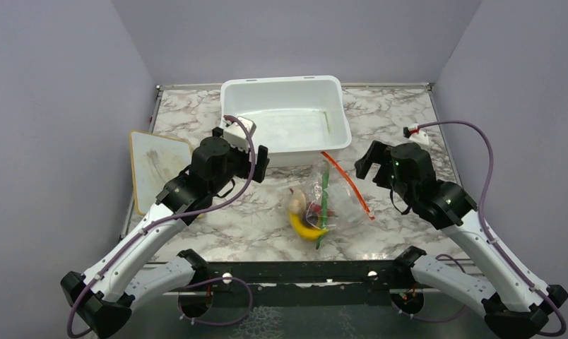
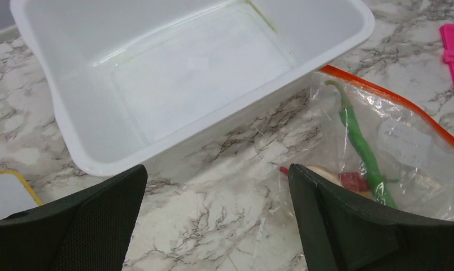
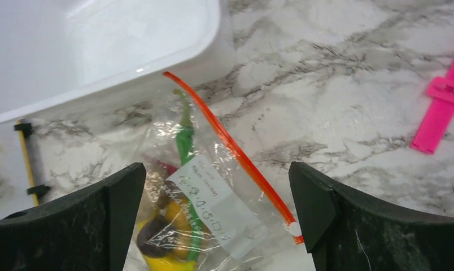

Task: Place the food in the zip-top bag and seal the zipper
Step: Place the zipper food storage bag at the center of the board, then reset both arms

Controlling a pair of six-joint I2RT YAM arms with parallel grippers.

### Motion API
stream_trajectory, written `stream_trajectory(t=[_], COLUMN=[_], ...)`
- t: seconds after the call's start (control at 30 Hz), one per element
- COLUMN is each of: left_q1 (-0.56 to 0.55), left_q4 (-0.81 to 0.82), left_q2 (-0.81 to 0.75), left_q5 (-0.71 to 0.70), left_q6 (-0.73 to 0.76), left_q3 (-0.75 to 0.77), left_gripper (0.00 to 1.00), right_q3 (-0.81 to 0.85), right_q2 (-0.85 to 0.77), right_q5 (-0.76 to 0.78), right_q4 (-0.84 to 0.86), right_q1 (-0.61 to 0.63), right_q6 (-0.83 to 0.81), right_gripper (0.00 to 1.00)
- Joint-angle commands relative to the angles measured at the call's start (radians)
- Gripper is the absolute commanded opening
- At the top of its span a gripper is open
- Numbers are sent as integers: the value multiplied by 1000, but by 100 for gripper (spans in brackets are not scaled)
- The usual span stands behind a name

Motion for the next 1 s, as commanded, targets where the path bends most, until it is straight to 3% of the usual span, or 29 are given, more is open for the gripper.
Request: stream_trajectory(t=[0.0, 0.33, 0.7, 0.97], left_q1=[-1, -1, -1, -1], left_q4=[52, 166, 235, 194], left_q2=[3, -51, -126, -129], left_q5=[-123, -82, -73, -91], left_q6=[-73, -106, -107, -121], left_q3=[58, 56, -5, -29], left_gripper=[99, 99, 99, 99], right_q3=[51, 89, 51, 48], right_q2=[-34, -110, -183, -179], right_q5=[-147, -316, -344, -349], right_q4=[137, 264, 294, 294], right_q1=[-3, -4, -4, -3], right_q6=[-149, -307, -258, -251], right_gripper=[100, 100, 100, 100])
